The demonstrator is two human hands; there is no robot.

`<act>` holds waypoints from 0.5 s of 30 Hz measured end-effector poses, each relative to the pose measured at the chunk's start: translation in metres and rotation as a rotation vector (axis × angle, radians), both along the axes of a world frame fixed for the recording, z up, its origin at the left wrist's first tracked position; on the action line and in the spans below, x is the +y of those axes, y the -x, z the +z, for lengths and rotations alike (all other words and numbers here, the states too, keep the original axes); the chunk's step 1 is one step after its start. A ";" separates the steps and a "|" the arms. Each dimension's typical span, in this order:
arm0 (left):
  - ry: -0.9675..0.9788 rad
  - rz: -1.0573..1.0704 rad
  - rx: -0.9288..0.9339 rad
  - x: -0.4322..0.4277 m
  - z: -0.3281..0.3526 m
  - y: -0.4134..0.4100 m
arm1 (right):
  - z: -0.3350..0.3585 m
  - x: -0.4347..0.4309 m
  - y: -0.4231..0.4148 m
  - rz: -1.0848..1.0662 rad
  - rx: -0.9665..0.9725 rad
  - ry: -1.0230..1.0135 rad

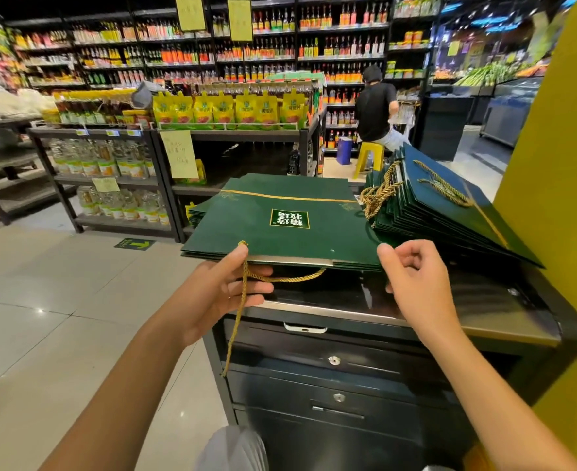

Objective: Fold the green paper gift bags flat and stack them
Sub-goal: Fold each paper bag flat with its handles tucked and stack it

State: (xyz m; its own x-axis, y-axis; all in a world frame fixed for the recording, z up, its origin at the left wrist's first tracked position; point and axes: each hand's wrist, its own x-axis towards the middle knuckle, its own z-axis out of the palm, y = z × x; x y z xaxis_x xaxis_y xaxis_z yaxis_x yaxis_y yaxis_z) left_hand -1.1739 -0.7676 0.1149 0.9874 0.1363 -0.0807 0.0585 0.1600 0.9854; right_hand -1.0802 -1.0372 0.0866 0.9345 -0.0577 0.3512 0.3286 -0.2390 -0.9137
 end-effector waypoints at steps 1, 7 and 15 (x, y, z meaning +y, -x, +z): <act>0.024 -0.001 0.011 -0.002 0.000 -0.001 | -0.001 0.000 0.005 -0.023 -0.064 0.004; 0.200 0.075 0.025 -0.020 0.004 -0.005 | -0.016 0.019 0.047 0.083 -0.434 0.173; 0.344 0.107 0.025 -0.031 0.013 -0.007 | -0.043 0.047 0.061 0.595 0.000 0.379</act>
